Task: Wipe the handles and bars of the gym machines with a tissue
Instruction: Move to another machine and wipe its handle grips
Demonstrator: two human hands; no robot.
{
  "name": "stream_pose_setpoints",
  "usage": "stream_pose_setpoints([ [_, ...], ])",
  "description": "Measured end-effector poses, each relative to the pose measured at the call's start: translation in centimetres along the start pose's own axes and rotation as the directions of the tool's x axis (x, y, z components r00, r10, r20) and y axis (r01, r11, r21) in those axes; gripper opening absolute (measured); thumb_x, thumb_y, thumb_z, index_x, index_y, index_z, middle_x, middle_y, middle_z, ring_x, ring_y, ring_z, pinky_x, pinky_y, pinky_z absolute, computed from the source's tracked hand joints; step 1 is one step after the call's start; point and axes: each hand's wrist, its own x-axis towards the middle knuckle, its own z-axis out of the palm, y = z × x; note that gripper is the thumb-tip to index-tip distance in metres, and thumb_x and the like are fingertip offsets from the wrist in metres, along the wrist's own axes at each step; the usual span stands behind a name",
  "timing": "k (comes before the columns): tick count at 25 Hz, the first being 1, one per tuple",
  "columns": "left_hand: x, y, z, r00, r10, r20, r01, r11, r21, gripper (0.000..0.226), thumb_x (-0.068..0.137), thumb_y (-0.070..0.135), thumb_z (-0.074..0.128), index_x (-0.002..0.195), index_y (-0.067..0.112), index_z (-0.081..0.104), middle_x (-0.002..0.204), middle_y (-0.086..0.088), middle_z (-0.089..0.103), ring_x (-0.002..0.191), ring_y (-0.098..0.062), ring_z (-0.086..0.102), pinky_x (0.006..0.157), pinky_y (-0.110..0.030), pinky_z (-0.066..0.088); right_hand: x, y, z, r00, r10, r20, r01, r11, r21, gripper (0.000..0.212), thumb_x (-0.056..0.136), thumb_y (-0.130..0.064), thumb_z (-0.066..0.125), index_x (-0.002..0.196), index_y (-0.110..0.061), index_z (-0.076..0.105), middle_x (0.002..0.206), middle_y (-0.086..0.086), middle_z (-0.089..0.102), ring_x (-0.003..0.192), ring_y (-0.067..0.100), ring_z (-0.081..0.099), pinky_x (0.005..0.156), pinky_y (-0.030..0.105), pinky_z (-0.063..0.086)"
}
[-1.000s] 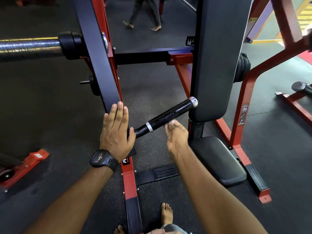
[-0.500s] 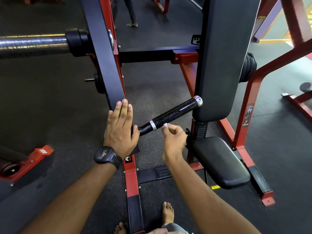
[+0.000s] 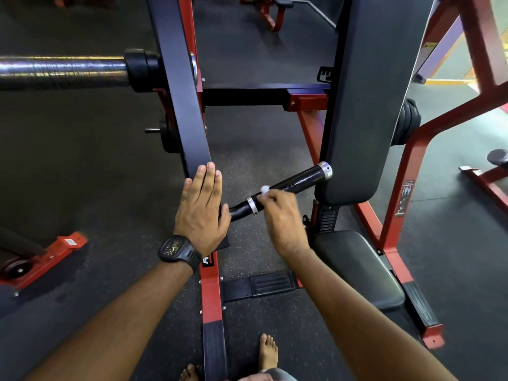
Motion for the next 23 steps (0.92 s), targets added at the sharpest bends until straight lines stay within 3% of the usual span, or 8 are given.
stream_pose_setpoints([
  [2, -0.1, 0.0, -0.1, 1.0, 0.009, 0.005, -0.009, 1.0, 0.007, 0.071, 0.088, 0.032, 0.039, 0.15, -0.001, 0.028, 0.16, -0.017, 0.021, 0.149, -0.029, 0.013, 0.122, -0.037, -0.006, -0.5, 1.2, 0.3, 0.987, -0.12, 0.104, 0.116, 0.993, 0.037, 0.036, 0.106, -0.025, 0.036, 0.125, -0.013, 0.063, 0.124, 0.004, 0.056, 0.114, 0.015, 0.046, 0.097, 0.032, 0.042],
  [4, 0.0, 0.1, -0.2, 1.0, 0.011, 0.018, -0.011, 1.0, 0.023, 0.071, 0.088, 0.033, 0.037, 0.15, -0.002, 0.027, 0.16, -0.018, 0.021, 0.149, -0.03, 0.014, 0.122, -0.038, -0.005, 0.4, 2.7, -0.6, 1.0, -0.01, 0.012, 0.01, 1.0, 0.001, 0.027, 0.102, -0.014, 0.046, 0.121, -0.009, 0.065, 0.119, 0.008, 0.059, 0.108, 0.023, 0.051, 0.092, 0.039, 0.048],
  [6, 0.0, 0.2, -0.4, 1.0, 0.008, 0.029, -0.01, 0.999, 0.044, 0.072, 0.088, 0.034, 0.036, 0.15, -0.002, 0.026, 0.16, -0.018, 0.021, 0.149, -0.03, 0.014, 0.122, -0.038, -0.006, 1.2, 2.4, -1.7, 0.99, 0.14, -0.036, -0.139, 0.99, 0.04, 0.02, 0.097, -0.008, 0.059, 0.115, -0.007, 0.066, 0.113, 0.007, 0.059, 0.098, 0.018, 0.054, 0.082, 0.039, 0.053],
  [10, 0.0, 0.2, -0.9, 0.998, 0.03, 0.06, -0.036, 0.994, 0.103, 0.075, 0.088, 0.038, 0.033, 0.151, -0.001, 0.022, 0.161, -0.018, 0.017, 0.15, -0.029, 0.011, 0.122, -0.038, -0.008, 2.7, 3.6, -2.8, 0.993, -0.043, 0.108, 0.05, 0.997, -0.065, 0.042, 0.082, 0.008, 0.07, 0.121, -0.004, 0.061, 0.113, 0.01, 0.057, 0.097, 0.025, 0.053, 0.083, 0.038, 0.057],
  [12, -0.1, 0.3, -0.9, 0.997, 0.022, 0.071, -0.03, 0.994, 0.108, 0.076, 0.088, 0.039, 0.033, 0.152, -0.002, 0.021, 0.161, -0.018, 0.016, 0.15, -0.029, 0.01, 0.122, -0.039, -0.007, 3.7, 5.2, -2.9, 0.996, 0.069, 0.051, -0.063, 0.993, -0.098, 0.037, 0.08, 0.011, 0.068, 0.114, -0.004, 0.062, 0.106, 0.011, 0.057, 0.094, 0.028, 0.052, 0.082, 0.042, 0.056],
  [16, -0.1, 0.2, -1.0, 0.996, 0.022, 0.089, -0.033, 0.993, 0.117, 0.076, 0.089, 0.038, 0.033, 0.152, -0.002, 0.022, 0.161, -0.018, 0.016, 0.15, -0.028, 0.009, 0.122, -0.038, -0.009, 3.0, 5.1, -3.7, 0.99, -0.078, 0.116, 0.097, 0.981, -0.167, 0.042, 0.08, 0.01, 0.068, 0.12, -0.001, 0.061, 0.109, 0.012, 0.059, 0.096, 0.028, 0.054, 0.082, 0.037, 0.054],
  [20, -0.1, 0.2, -1.0, 0.995, 0.018, 0.097, -0.03, 0.992, 0.119, 0.076, 0.089, 0.039, 0.032, 0.152, -0.002, 0.022, 0.162, -0.018, 0.016, 0.15, -0.028, 0.009, 0.122, -0.038, -0.009, 3.6, 6.2, -4.1, 0.989, 0.144, 0.031, -0.135, 0.97, -0.202, 0.036, 0.077, 0.014, 0.064, 0.11, 0.0, 0.062, 0.1, 0.013, 0.057, 0.093, 0.03, 0.052, 0.082, 0.042, 0.054],
  [23, -0.1, 0.4, -1.1, 0.993, 0.021, 0.114, -0.035, 0.992, 0.119, 0.076, 0.089, 0.039, 0.031, 0.153, -0.001, 0.022, 0.162, -0.017, 0.015, 0.151, -0.028, 0.008, 0.122, -0.039, -0.008, 3.5, 5.8, -4.2, 0.994, 0.032, 0.105, -0.001, 0.959, -0.282, 0.045, 0.073, 0.014, 0.066, 0.116, 0.003, 0.061, 0.104, 0.016, 0.059, 0.093, 0.033, 0.055, 0.084, 0.041, 0.054],
])
